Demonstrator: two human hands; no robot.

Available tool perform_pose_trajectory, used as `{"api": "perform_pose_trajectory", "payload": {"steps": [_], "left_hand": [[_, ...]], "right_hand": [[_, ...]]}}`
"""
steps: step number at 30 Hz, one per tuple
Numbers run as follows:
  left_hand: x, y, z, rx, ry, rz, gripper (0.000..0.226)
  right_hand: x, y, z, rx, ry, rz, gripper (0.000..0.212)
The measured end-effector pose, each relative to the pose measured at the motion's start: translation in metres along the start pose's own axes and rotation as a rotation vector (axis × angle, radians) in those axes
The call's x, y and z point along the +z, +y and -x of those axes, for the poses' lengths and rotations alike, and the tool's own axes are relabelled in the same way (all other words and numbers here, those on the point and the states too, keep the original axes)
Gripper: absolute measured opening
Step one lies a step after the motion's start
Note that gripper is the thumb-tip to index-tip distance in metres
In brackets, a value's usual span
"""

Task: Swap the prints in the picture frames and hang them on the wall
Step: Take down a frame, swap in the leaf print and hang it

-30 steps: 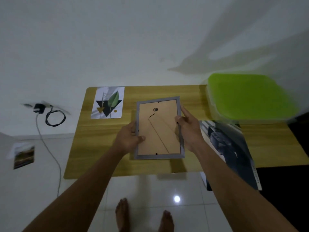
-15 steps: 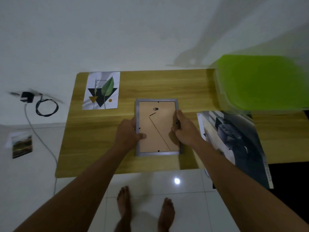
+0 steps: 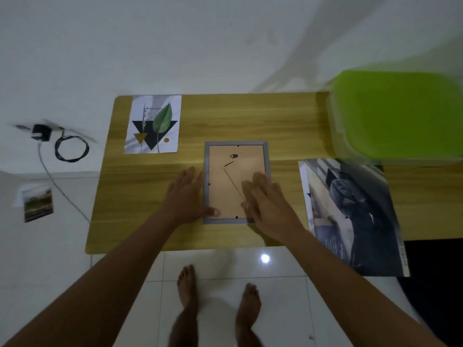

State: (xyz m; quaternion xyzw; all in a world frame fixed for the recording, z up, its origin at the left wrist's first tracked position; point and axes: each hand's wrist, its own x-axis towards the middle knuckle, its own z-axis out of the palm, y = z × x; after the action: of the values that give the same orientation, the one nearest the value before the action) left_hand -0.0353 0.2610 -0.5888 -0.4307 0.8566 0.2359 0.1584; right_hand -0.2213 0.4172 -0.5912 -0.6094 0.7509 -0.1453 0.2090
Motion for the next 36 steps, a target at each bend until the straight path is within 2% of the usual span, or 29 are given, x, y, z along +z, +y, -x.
{"api": "perform_pose_trajectory", "payload": {"steps": [3, 7, 10, 18, 20, 24, 26, 32, 36], "left_hand": [[0.002, -0.006, -0.001, 0.026, -0.106, -0.039, 0.129], [0.002, -0.008, -0.002, 0.04, -0.132, -0.06, 0.134], [0.001, -0.009, -0.002, 0.051, -0.164, -0.092, 0.141], [0.0, -0.008, 0.0, 0.052, -0.145, -0.111, 0.139], [0.0, -0.008, 0.0, 0.052, -0.141, -0.121, 0.138], [0.0, -0.008, 0.0, 0.056, -0.141, -0.124, 0.138], [0.0, -0.008, 0.001, 0.055, -0.145, -0.128, 0.137], [-0.001, -0.008, 0.001, 0.055, -0.15, -0.139, 0.137], [-0.001, -0.007, 0.001, 0.054, -0.152, -0.143, 0.137]], "right_hand": [[0.024, -0.008, 0.016, -0.081, -0.068, 0.102, 0.037], [0.039, -0.008, 0.019, -0.098, -0.053, 0.111, 0.029], [0.042, -0.006, 0.018, -0.111, -0.023, 0.081, 0.021], [0.045, -0.006, 0.017, -0.065, 0.037, -0.052, 0.011], [0.045, -0.007, 0.017, -0.07, 0.05, -0.049, 0.011], [0.046, -0.009, 0.018, -0.064, 0.048, -0.033, 0.029], [0.046, -0.01, 0.019, -0.067, 0.036, -0.018, 0.03], [0.044, -0.012, 0.02, -0.087, 0.014, 0.013, 0.03], [0.041, -0.011, 0.02, -0.107, 0.004, 0.04, 0.016]]}}
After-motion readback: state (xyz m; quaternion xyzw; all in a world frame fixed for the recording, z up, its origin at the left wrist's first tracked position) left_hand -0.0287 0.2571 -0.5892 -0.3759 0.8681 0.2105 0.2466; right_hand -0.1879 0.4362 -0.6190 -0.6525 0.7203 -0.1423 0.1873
